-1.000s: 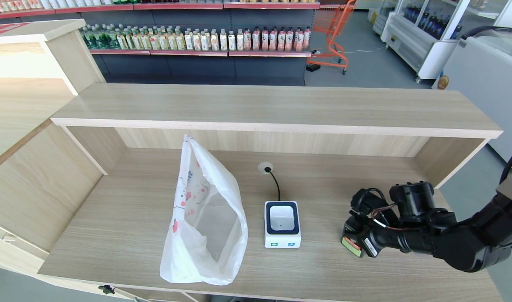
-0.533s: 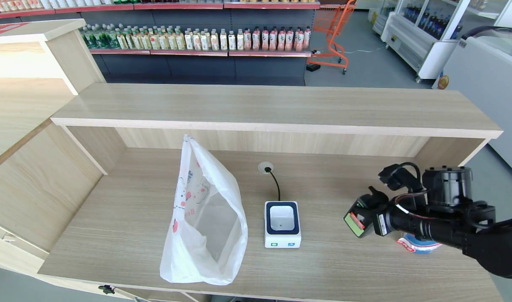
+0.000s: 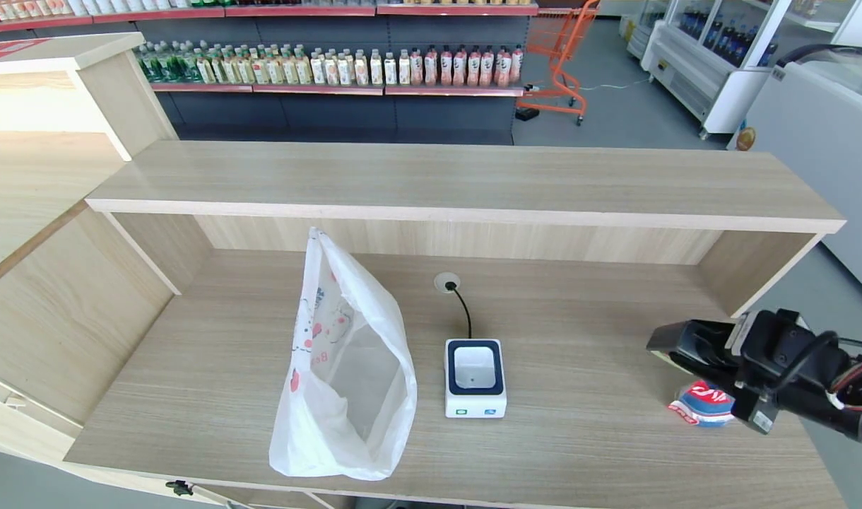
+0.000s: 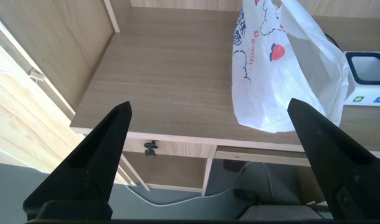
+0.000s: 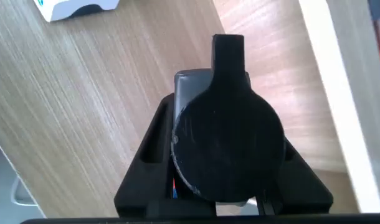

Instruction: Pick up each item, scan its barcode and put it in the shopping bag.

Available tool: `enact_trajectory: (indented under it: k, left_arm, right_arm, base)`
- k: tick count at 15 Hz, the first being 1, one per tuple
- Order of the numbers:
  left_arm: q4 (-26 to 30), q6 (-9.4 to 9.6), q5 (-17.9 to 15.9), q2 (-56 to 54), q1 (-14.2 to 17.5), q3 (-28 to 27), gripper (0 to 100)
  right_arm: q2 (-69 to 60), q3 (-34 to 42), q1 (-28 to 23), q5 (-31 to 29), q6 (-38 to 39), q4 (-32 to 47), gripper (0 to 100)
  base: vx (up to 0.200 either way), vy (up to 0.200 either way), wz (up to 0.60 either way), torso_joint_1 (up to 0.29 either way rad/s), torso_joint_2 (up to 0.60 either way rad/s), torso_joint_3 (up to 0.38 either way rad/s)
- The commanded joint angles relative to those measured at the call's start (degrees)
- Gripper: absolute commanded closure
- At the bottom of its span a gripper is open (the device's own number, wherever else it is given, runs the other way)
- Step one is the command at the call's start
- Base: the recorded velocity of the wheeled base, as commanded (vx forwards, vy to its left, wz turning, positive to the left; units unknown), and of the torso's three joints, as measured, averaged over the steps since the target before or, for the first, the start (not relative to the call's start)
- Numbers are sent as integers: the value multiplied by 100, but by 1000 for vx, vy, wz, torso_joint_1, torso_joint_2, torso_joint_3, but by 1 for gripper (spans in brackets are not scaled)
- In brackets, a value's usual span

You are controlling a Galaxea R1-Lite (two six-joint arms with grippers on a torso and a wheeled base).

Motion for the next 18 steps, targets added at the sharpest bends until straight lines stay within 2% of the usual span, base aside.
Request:
enact_trajectory:
  k: [1,3,4,5,7,9,11,13,14,18]
  left_arm:
    - [0,0,4,-2,1,0,0]
    - [0,0,4,-2,1,0,0]
    - [0,0,4,-2,1,0,0]
    - [0,0,4,-2,1,0,0]
    - [0,0,4,-2,1,0,0]
    - [0,0,4,-2,1,0,0]
    - [0,0,4,-2,1,0,0]
    - [0,0,4,-2,1,0,0]
    - [0,0,4,-2,1,0,0]
    - [0,0,4,-2,1,0,0]
  right_arm:
    - [-554,161,-500,1379,-2661,52,100]
    - [-493,64,-429,2742,-5394,44,100]
    - [-361,46,-34,3093,-6642,149,100]
    - [-97,73,300,3137,-7354,422,100]
    - [140,46,371,3146,-8699,984,100]
    - [122,38,379,3155,-8971,1002,100]
    - [571,-112,608,3155,-9156,914,100]
    - [1054,-358,731,3392,-9218,720,100]
    - [1326,-481,933,3691,-9261,650,100]
    - [1511,-595,1416,3875,-9385,641,100]
  base:
    - [0,0,0,0,0,0]
    - [0,0,0,0,0,0]
    - [0,0,0,0,0,0]
    - [0,0,0,0,0,0]
    - [0,0,0,0,0,0]
    - [0,0,0,0,0,0]
    - [0,0,0,0,0,0]
    - [0,0,0,0,0,0]
    - [0,0,0,0,0,0]
    - [0,0,0,0,0,0]
